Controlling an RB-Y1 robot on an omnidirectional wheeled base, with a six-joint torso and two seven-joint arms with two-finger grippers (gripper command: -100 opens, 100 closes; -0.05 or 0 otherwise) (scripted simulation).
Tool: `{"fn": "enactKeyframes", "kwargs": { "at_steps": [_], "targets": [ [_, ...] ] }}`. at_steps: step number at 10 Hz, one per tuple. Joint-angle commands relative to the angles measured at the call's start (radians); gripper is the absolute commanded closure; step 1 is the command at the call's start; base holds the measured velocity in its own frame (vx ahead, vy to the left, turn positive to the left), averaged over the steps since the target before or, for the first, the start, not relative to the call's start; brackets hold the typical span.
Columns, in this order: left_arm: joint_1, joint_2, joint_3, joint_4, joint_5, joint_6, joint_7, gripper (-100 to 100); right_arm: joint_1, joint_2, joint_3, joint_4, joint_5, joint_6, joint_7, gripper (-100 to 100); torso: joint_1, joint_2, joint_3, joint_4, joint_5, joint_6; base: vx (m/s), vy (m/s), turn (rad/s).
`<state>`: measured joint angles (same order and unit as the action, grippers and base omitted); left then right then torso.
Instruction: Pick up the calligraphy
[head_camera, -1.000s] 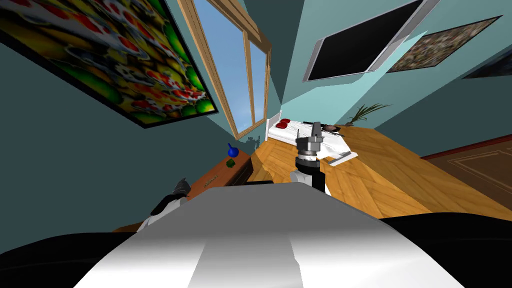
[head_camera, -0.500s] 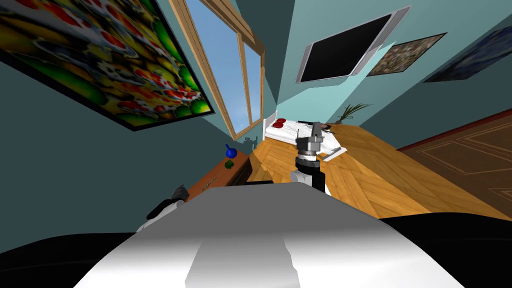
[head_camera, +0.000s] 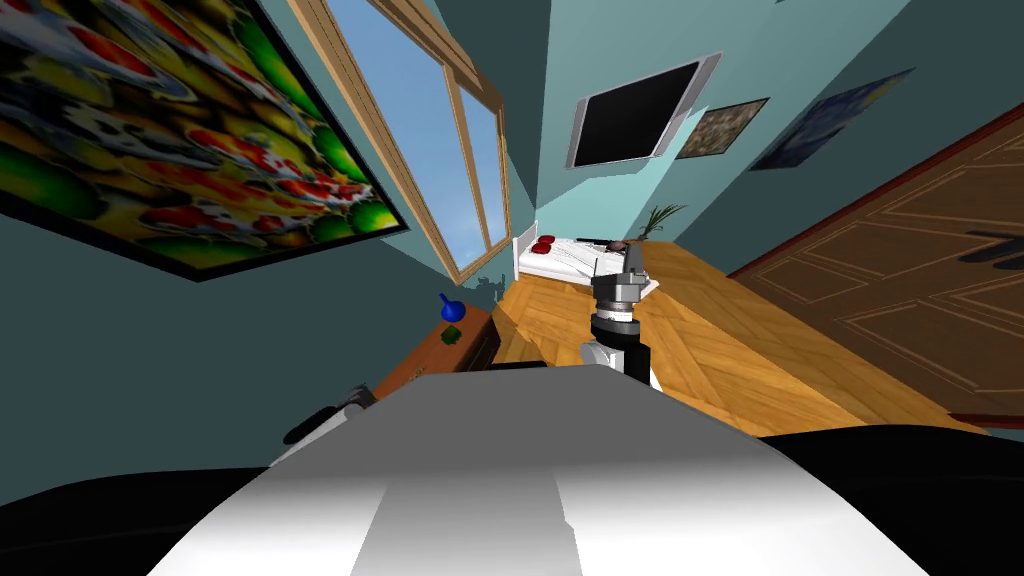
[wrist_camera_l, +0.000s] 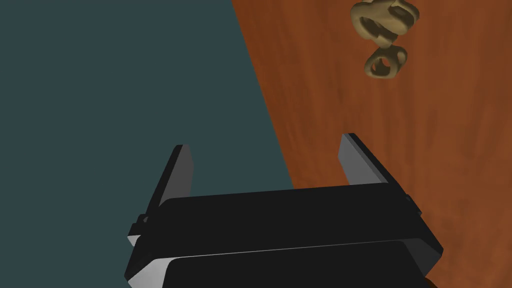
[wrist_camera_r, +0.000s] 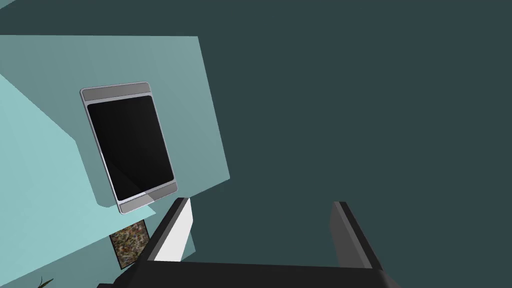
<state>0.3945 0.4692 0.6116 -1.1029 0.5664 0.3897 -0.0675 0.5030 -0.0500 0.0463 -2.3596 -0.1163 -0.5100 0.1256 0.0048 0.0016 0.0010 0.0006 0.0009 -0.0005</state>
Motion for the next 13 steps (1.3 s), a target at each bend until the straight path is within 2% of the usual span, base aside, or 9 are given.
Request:
{"fn": "enactKeyframes", "kwargs": {
  "at_steps": [1, 3, 4, 6, 7, 9, 10, 12, 13],
  "targets": [
    [-0.006, 0.004, 0.006, 0.05, 0.02, 0.05, -0.004, -100, 0.0, 0.0, 0.0, 0.0, 0.0, 0.0, 0.0, 0, 0.0, 0.0, 0.0, 0.0, 0.0, 0.0, -0.041, 0.053, -0.18],
    [-0.006, 0.004, 0.006, 0.058, 0.02, 0.053, -0.004, -100, 0.0, 0.0, 0.0, 0.0, 0.0, 0.0, 0.0, 0, -0.002, -0.001, -0.001, 0.0, 0.0, -0.002, -0.008, 0.012, 0.022],
    [-0.025, 0.012, 0.022, 0.093, 0.049, 0.109, -0.008, -100, 0.0, 0.0, 0.0, 0.0, 0.0, 0.0, 0.0, 0, -0.003, -0.002, -0.001, -0.001, 0.0, -0.001, -0.033, 0.02, -0.354],
    [-0.025, 0.012, 0.022, 0.119, 0.049, 0.111, -0.008, -100, 0.0, 0.0, 0.0, 0.0, 0.0, 0.0, 0.0, 0, -0.001, -0.001, 0.0, 0.0, 0.0, -0.002, -0.024, 0.035, -0.07],
    [-0.045, 0.019, 0.036, 0.15, 0.077, 0.168, -0.011, -100, 0.0, 0.0, 0.0, 0.0, 0.0, 0.0, 0.0, 0, -0.002, -0.002, -0.001, 0.0, 0.0, -0.002, -0.03, 0.035, -0.281],
    [-0.045, 0.019, 0.036, 0.177, 0.077, 0.168, -0.011, -100, 0.0, 0.0, 0.0, 0.0, 0.0, 0.0, 0.0, 0, -0.001, -0.001, -0.001, 0.0, 0.0, -0.002, -0.028, 0.033, -0.08],
    [-0.065, 0.026, 0.048, 0.204, 0.103, 0.222, -0.014, -100, 0.0, 0.0, 0.0, 0.0, 0.0, 0.0, 0.0, 0, -0.002, -0.001, -0.001, 0.0, 0.0, -0.002, -0.042, 0.033, -0.258],
    [-0.084, 0.034, 0.059, 0.277, 0.127, 0.255, -0.017, -100, 0.0, 0.0, 0.0, 0.0, 0.0, 0.0, 0.0, 0, -0.001, 0.0, 0.0, 0.0, 0.0, -0.002, -0.049, 0.054, -0.24],
    [-0.084, 0.034, 0.059, 0.282, 0.127, 0.273, -0.017, -100, 0.0, 0.0, 0.0, 0.0, 0.0, 0.0, 0.0, 0, 0.001, 0.0, 0.0, 0.0, 0.0, 0.0, -0.041, 0.062, -0.125]
  ]
}}
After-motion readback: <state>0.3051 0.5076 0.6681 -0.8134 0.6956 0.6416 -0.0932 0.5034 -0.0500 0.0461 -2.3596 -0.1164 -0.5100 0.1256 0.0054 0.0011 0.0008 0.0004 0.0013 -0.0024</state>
